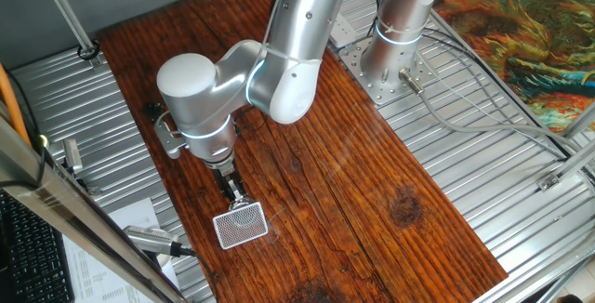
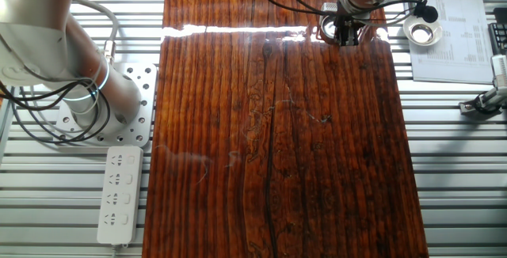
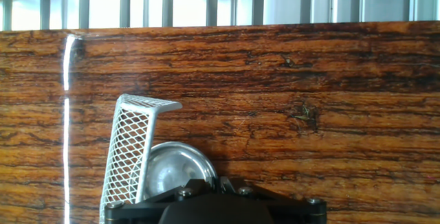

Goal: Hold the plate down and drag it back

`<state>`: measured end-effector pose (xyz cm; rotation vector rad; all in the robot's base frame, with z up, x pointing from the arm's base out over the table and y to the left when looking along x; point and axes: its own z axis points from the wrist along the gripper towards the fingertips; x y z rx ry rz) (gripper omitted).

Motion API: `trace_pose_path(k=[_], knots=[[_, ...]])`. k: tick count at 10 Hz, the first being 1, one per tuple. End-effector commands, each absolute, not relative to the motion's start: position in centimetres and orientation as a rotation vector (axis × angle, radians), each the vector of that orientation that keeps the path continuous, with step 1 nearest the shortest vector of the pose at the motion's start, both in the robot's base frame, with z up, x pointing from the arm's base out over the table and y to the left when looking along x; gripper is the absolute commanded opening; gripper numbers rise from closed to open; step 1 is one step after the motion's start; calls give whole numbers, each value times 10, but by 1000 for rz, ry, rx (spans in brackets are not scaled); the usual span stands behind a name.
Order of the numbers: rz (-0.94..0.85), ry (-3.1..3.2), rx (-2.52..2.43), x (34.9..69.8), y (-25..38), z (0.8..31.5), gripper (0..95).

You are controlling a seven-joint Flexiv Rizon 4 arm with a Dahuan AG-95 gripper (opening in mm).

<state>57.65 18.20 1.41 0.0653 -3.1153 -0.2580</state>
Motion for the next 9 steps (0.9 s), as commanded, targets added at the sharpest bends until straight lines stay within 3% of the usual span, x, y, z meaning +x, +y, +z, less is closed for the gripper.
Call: trace_pose_path(k=[1,9], knots=[[-252,-3115,66,576,182,14,0],[-240,-3115,58,576,181,14,0]])
